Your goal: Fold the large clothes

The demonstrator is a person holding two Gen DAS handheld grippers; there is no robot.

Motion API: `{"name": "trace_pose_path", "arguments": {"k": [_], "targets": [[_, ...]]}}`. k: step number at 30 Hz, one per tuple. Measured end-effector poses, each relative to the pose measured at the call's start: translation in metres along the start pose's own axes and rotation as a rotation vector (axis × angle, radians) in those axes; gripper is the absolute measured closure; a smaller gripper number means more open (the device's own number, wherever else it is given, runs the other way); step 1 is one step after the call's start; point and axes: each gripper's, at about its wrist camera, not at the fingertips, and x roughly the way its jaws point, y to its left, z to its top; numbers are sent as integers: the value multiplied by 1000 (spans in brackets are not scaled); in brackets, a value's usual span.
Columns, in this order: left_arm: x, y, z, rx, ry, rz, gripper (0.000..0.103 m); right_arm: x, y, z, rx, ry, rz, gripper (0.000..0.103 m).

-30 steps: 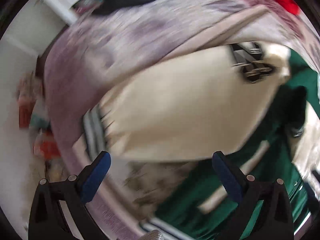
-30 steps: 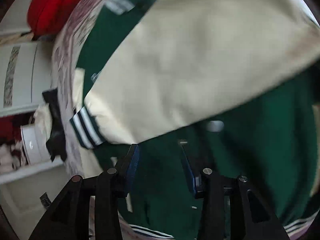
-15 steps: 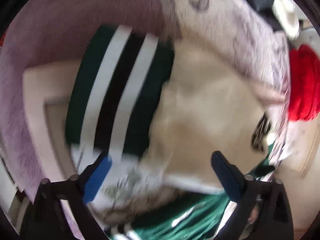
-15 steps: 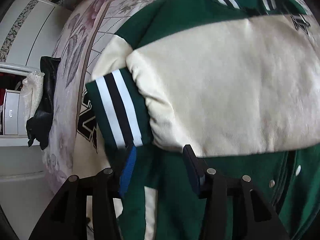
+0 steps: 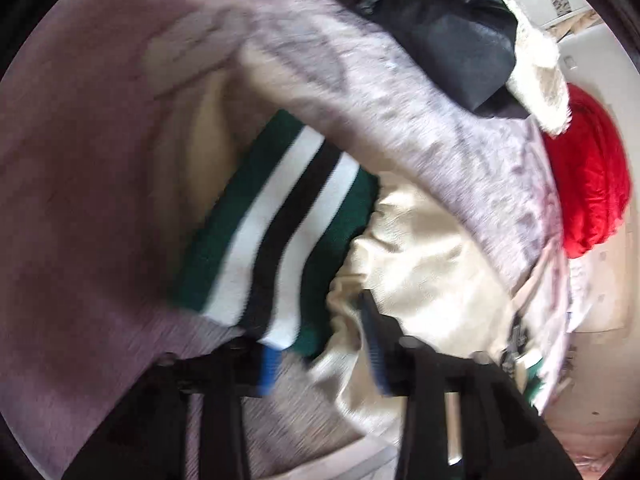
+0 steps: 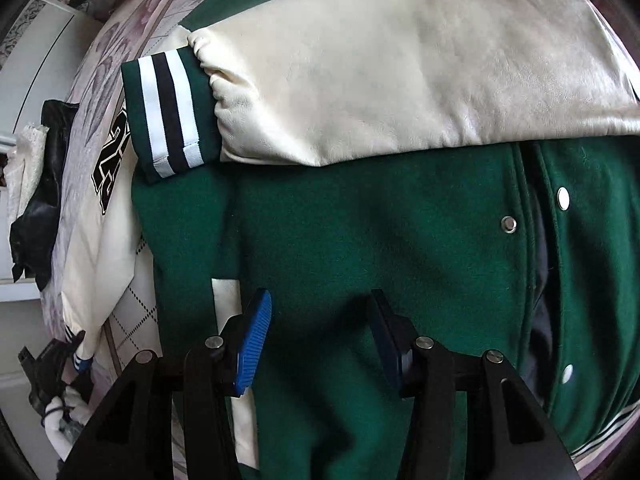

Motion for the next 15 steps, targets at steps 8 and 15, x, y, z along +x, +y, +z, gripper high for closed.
{"name": "trace_pose_path", "arguments": {"k": [8, 15], "targets": [[12, -46, 1, 105, -99, 88, 71, 1, 12, 6, 36, -29, 48, 51], [0, -92, 44, 188, -203, 48, 91, -9, 26, 21, 48, -71, 53, 51]]}}
